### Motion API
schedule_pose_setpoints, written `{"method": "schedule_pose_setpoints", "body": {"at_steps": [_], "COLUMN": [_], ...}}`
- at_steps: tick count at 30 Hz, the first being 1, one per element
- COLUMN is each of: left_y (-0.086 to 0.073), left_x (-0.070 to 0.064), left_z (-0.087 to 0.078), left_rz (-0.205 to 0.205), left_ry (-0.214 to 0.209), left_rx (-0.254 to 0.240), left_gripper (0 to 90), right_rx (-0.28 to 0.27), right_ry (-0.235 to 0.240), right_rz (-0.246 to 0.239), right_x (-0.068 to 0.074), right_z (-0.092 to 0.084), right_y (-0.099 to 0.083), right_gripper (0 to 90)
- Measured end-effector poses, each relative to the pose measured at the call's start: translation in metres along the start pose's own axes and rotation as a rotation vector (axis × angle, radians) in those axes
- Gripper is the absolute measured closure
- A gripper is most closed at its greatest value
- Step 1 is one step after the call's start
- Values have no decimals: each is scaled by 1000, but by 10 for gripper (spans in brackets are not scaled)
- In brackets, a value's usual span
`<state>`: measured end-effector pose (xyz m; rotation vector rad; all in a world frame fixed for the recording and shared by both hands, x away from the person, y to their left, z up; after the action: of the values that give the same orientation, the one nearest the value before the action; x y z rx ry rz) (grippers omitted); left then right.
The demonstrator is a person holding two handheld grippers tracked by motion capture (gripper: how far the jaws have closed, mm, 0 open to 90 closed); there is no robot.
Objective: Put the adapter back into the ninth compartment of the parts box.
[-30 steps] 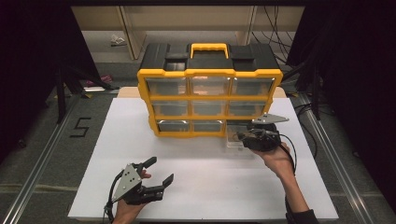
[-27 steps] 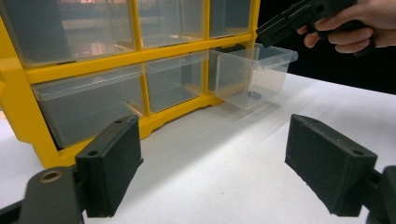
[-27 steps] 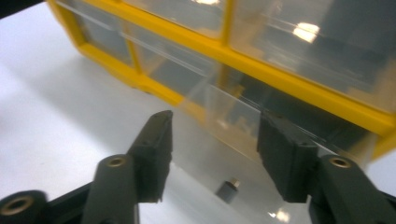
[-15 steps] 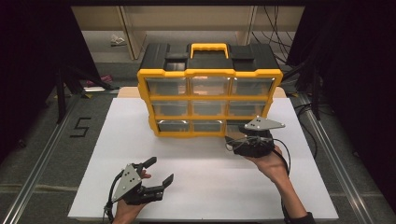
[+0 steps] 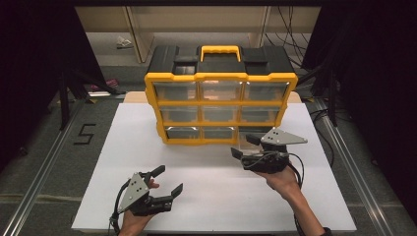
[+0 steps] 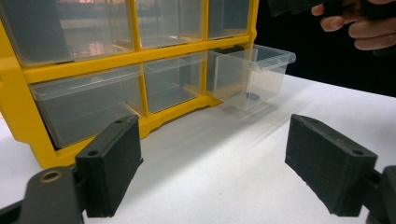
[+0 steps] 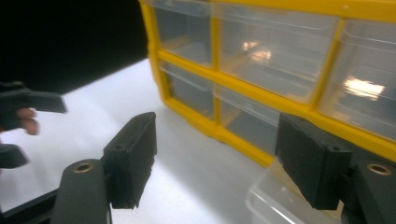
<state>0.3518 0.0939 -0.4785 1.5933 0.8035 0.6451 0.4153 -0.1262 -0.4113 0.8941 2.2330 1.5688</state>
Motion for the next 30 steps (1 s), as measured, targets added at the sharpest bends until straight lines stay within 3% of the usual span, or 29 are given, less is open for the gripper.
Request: {"method": "schedule_pose_setpoints", "body": {"at_steps": [8,18,30], "left_y": [0,0,0], "left_x": [0,-1,-2], "left_z": [0,0,0], "left_rz": [1,3,0], "left_ry": [-1,-8,-13], "left_rx": [1,2,3], "left_gripper": [180,180,180], "right_rx": [-56,-116,-129], "right_ry": [29,61,59], "right_rz": [-20,-19,-42], "right_x": [17,26,32], "right_z": [-2,-10,-12], "right_y": [2,0,-4], "right_gripper": [282,265,255]}}
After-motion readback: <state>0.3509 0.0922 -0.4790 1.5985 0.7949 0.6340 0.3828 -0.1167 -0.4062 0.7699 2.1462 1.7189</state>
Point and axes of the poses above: each handheld gripper's, and its own axes: z roughly forward along the jaws, y roughly out of its top, x roughly to its left, the point moved 10 cm from there along z, roughly forward along the jaws, and after that the axes turned 7 degrees about y, right-handed, at the moved point
